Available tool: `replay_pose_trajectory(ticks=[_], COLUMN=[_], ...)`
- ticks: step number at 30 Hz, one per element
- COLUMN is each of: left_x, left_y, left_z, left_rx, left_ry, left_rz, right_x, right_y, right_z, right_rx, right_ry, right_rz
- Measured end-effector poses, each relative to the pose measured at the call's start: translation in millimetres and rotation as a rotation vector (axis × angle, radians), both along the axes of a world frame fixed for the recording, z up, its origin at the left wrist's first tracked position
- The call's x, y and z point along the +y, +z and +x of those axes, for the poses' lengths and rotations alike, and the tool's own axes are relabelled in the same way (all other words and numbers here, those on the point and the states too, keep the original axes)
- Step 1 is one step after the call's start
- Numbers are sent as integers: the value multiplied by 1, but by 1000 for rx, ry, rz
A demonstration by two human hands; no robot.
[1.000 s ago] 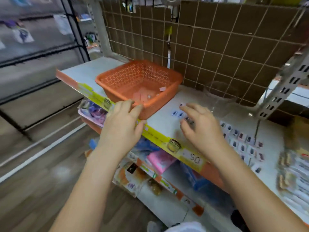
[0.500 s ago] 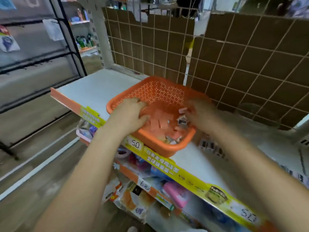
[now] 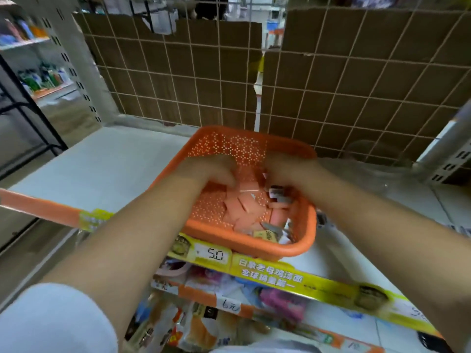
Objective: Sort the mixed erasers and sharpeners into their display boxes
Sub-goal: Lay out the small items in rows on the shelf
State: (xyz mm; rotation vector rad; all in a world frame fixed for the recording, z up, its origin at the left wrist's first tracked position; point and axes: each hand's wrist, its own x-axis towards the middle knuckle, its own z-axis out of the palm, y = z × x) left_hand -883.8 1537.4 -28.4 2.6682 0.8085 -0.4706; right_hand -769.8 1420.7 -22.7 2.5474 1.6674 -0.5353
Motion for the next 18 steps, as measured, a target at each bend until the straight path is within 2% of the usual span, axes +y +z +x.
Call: replay_pose_trajectory(ticks=[7, 14, 16, 18], left_x=[0, -5, -3, 0], left_y=[-8, -7, -7, -4], left_z=[6, 0, -2, -5], left_rx=[4, -121, -183, -270], left_ry=[-3, 29, 36, 45], left_rz=[-76, -103, -112, -128], right_x=[2, 1, 0, -2], right_y=[-6, -7, -5, 1], right_z=[3, 3, 2, 2], right_rx=[-46, -107, -67, 52], right_ry=[-11, 50, 24, -19], right_rz=[20, 51, 92, 211])
